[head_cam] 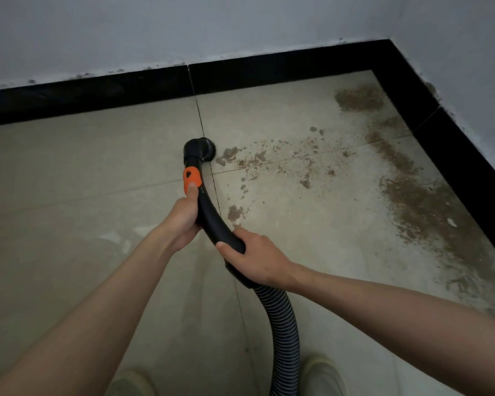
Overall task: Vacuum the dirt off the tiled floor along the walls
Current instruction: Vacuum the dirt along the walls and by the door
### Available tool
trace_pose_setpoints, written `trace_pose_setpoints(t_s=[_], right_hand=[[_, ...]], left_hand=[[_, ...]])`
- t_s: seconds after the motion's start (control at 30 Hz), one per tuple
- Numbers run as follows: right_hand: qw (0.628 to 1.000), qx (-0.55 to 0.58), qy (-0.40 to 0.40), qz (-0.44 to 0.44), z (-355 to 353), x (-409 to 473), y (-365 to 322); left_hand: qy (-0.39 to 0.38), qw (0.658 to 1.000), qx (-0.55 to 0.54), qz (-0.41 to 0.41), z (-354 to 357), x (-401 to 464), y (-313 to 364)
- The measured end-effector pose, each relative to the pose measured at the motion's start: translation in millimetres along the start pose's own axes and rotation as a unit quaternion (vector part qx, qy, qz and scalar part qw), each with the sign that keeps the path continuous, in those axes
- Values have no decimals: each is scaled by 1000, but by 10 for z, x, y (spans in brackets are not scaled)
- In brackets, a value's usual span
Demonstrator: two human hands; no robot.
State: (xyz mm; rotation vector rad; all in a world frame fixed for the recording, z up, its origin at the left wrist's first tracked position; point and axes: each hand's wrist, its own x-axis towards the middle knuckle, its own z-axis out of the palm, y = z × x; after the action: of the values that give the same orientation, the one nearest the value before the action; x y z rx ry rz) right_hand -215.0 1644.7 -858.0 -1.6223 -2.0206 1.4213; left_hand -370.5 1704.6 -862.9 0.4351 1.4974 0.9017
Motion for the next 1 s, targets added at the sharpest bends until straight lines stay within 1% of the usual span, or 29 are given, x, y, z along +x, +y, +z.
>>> trace_pose_setpoints(t_s=[0.23,0.37,0.67,0.8,1.0], right_hand=[[999,-31,17,15,-54,-138,110],[999,-23,16,19,-47,-166,112],[999,5,33,35,-50,-341,158],[999,6,35,40,-174,-280,173],[998,34,43,35,-279,-80,83]], left_hand=[[-10,1000,9,10,124,-61,-119],[0,1000,12,6,137,-76,-121],[-9,999,41,6,258,-143,-197],[-12,998,54,4,375,-106,-101],[-17,999,33,-9,410,28,125]])
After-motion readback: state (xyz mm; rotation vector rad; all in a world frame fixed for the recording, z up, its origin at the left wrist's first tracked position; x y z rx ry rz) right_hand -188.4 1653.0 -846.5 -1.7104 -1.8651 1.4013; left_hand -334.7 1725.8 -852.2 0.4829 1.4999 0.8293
